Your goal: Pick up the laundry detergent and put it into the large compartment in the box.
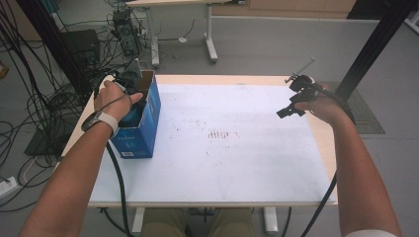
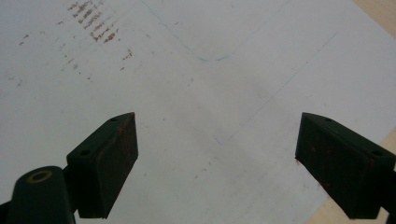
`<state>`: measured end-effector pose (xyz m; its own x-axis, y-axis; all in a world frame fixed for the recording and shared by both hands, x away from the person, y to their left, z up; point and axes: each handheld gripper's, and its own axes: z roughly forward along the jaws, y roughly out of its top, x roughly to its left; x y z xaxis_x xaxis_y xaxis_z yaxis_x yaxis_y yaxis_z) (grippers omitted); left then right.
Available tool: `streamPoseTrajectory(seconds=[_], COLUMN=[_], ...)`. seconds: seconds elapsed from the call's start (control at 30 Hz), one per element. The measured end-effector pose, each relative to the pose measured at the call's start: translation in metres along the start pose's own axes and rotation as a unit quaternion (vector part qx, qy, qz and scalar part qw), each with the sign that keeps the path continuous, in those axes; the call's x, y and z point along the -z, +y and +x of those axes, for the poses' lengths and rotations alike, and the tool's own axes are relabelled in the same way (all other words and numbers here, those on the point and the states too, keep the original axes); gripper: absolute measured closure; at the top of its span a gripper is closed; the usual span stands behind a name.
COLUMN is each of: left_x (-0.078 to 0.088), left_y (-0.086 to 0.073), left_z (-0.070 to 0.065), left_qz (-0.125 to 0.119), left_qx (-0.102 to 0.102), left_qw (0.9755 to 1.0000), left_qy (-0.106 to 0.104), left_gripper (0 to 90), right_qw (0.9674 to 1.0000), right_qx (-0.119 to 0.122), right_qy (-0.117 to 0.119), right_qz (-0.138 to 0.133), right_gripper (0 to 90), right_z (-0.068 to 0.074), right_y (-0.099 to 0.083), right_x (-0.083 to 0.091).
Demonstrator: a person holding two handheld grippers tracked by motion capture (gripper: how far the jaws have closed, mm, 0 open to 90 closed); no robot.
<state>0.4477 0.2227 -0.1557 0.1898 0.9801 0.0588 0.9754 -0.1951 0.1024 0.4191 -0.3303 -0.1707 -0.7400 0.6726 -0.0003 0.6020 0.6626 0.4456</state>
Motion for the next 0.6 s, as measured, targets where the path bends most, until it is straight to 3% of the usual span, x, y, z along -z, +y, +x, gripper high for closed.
streamPoseTrajectory(seconds=[0.6], left_x=[-0.0001], left_y=[0.0001], left_z=[-0.0012], left_qz=[0.000], left_qx=[0.000], left_qw=[1.0000], left_qy=[0.002], left_gripper=[37.0], right_qw=[1.0000], right_qx=[0.000], right_qy=[-0.002], right_qz=[-0.001], right_gripper=[13.3], right_z=[-0.0003], right_y=[-0.0017], right_x=[0.0017])
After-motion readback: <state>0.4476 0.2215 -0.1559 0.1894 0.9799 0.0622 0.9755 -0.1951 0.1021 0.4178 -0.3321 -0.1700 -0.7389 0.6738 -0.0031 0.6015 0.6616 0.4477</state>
